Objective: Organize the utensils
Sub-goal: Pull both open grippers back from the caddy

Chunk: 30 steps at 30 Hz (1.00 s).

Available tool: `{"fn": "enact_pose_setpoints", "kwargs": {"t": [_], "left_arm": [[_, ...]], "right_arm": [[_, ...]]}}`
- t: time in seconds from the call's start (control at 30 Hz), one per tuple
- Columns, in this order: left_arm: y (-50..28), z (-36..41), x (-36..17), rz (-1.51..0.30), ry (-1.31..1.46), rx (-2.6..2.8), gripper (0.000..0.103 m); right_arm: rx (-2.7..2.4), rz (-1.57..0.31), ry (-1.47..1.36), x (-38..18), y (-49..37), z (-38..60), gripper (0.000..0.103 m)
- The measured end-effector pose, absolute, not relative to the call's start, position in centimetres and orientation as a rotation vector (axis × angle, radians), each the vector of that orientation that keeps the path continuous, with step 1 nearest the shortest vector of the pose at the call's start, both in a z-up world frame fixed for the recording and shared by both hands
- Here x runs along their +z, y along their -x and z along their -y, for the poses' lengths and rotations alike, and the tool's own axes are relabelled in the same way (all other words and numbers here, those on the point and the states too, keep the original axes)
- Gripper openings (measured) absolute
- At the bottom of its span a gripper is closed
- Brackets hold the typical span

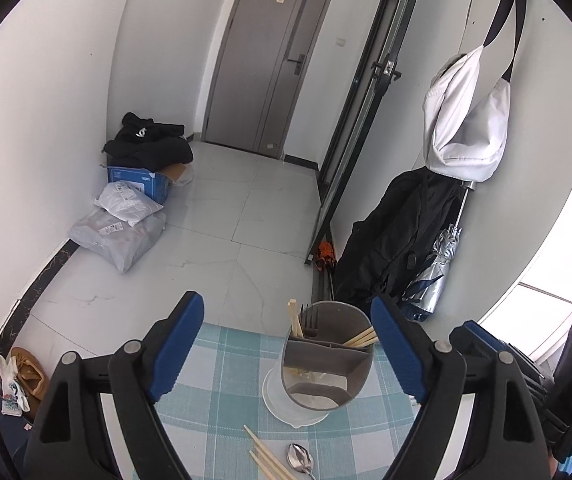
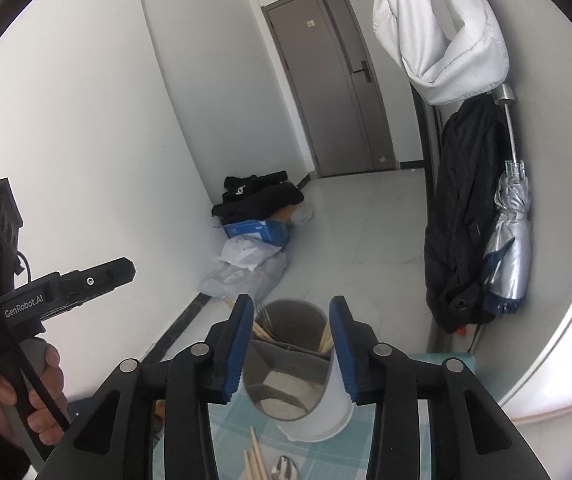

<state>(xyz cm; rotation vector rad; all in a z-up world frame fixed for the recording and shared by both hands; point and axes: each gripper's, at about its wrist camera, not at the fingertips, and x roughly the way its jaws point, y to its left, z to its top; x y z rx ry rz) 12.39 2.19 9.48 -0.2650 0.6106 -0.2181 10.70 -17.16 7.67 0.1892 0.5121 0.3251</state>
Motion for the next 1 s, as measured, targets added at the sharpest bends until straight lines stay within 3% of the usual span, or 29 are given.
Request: {"fn": "enact_pose_setpoints", "kwargs": {"t": [0.2, 0.37, 1.0], "left_arm": [[-9.4, -1.9, 9.4, -0.559, 0.239, -0.164, 0.093], [-7.4, -2.0, 8.8, -0.557, 0.261, -0.141, 0.100], [-2.6, -1.6, 3.7, -0.555, 0.237, -0.105, 0.100]], "right_arm": [[0.316, -0.517, -0.182, 7.6, -7.4, 17.1, 0.049], [0.301, -0.496, -0.179, 7.4, -4.6, 17.6, 0.059], [0.267, -0.524, -0.143, 1.6, 0.9, 17.7, 0.071]]}}
